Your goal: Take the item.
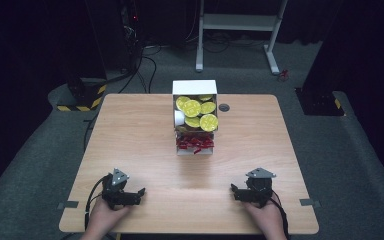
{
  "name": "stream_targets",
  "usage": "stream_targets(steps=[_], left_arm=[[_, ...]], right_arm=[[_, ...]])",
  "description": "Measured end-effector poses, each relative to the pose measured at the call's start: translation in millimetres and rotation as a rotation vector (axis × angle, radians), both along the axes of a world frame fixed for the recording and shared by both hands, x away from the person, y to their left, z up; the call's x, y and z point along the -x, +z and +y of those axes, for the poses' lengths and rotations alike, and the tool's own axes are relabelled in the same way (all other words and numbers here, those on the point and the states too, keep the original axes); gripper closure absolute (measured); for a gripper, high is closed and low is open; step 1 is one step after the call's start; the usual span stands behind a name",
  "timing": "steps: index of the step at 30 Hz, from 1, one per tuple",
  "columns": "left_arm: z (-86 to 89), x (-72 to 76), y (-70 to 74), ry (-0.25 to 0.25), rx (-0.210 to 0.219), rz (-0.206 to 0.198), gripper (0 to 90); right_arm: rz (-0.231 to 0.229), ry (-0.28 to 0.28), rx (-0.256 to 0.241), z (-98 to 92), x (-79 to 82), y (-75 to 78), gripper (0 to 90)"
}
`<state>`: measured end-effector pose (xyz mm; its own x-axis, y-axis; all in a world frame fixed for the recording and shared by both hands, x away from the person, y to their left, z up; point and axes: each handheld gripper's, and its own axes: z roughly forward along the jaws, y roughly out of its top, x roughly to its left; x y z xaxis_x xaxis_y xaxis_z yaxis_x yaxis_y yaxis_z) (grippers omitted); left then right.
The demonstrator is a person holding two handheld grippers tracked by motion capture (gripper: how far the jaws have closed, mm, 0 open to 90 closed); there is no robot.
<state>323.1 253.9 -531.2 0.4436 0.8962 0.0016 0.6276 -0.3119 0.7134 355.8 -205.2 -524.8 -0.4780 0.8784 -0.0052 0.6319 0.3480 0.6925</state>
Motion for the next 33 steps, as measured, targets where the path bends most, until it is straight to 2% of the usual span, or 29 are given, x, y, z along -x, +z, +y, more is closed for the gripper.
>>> stream_targets(steps=[33], left_arm=[[0.0, -0.1, 0.0, -0.009, -0.002, -0.002, 0.5]], right_arm=[[-0.007, 0.007, 0.004, -1.1, 2.2, 0.2, 8.9]])
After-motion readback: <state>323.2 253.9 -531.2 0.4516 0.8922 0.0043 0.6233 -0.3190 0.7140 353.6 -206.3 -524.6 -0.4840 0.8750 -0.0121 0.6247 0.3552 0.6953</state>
